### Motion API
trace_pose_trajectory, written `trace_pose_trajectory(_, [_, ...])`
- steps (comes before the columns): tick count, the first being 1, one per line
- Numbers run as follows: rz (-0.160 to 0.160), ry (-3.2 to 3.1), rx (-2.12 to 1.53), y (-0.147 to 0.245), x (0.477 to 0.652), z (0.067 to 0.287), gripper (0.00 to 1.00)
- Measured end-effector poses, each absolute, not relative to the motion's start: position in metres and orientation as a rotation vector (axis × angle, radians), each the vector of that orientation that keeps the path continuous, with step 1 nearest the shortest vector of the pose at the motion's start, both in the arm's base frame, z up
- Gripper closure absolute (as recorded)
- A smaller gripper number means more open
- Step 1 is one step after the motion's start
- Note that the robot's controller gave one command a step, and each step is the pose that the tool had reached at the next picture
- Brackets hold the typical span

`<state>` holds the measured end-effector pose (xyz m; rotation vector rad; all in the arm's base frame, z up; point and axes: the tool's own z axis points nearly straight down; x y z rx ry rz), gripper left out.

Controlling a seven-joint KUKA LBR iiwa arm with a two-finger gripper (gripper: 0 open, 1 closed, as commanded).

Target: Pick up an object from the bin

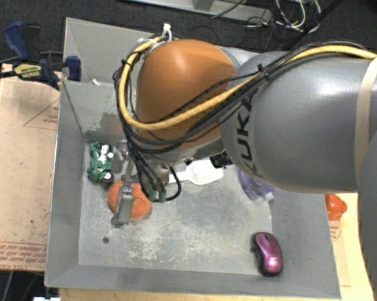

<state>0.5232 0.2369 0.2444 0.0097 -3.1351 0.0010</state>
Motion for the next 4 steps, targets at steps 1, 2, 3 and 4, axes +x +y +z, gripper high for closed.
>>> trace_pose_trajectory(1, [-0.002, -3.142, 0.000, 0.235, 0.525, 0.249, 0.00])
trace_pose_trajectory(2, [-0.004, -3.142, -0.099, 0.199, 0.529, 0.182, 0.00])
trace_pose_trajectory(3, [-0.002, -3.135, -0.158, 0.149, 0.539, 0.158, 0.00])
trace_pose_trajectory(4, [-0.006, -3.138, -0.203, 0.158, 0.549, 0.139, 0.00])
